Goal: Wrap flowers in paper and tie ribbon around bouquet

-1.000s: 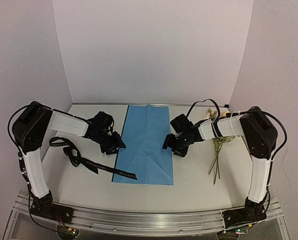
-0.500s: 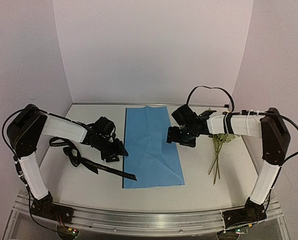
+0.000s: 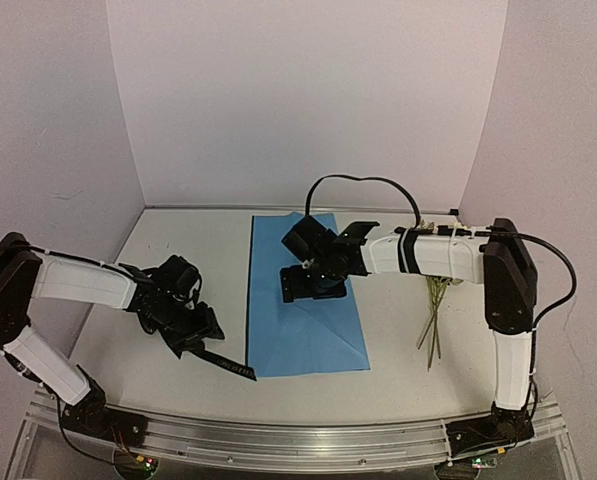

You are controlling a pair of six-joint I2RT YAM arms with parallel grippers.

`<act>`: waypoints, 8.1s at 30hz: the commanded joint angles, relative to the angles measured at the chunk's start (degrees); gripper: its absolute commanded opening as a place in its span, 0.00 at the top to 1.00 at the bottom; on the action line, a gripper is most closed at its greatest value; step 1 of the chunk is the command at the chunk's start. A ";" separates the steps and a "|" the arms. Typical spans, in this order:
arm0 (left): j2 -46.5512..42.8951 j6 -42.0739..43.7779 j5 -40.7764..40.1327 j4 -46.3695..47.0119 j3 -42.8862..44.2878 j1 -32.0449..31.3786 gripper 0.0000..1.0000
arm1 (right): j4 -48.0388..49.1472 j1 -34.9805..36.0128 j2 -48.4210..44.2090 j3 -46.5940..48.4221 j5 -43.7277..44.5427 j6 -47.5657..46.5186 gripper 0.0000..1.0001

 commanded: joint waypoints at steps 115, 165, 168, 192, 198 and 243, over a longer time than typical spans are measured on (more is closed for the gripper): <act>25.17 14.83 21.89 18.88 25.66 12.71 0.25 | 19.31 -8.50 -2.51 -10.57 -33.47 5.75 0.99; 20.10 -13.69 26.50 23.11 39.41 3.29 1.00 | -3.60 3.02 -12.47 5.74 8.68 -1.93 0.05; 20.96 -13.85 25.98 20.32 43.84 1.88 1.00 | -6.99 4.19 -10.89 9.11 10.96 -3.04 0.04; 21.50 -16.17 20.40 11.64 50.97 -3.36 1.00 | -17.04 6.04 -3.74 19.74 17.90 -3.47 0.03; 20.23 -16.79 23.17 12.70 49.46 -3.46 1.00 | -17.27 5.94 -2.88 19.24 19.88 -4.99 0.02; 24.88 4.49 -0.17 -21.87 70.59 -6.60 1.00 | 10.78 -11.83 -20.98 -23.06 -0.71 9.70 0.49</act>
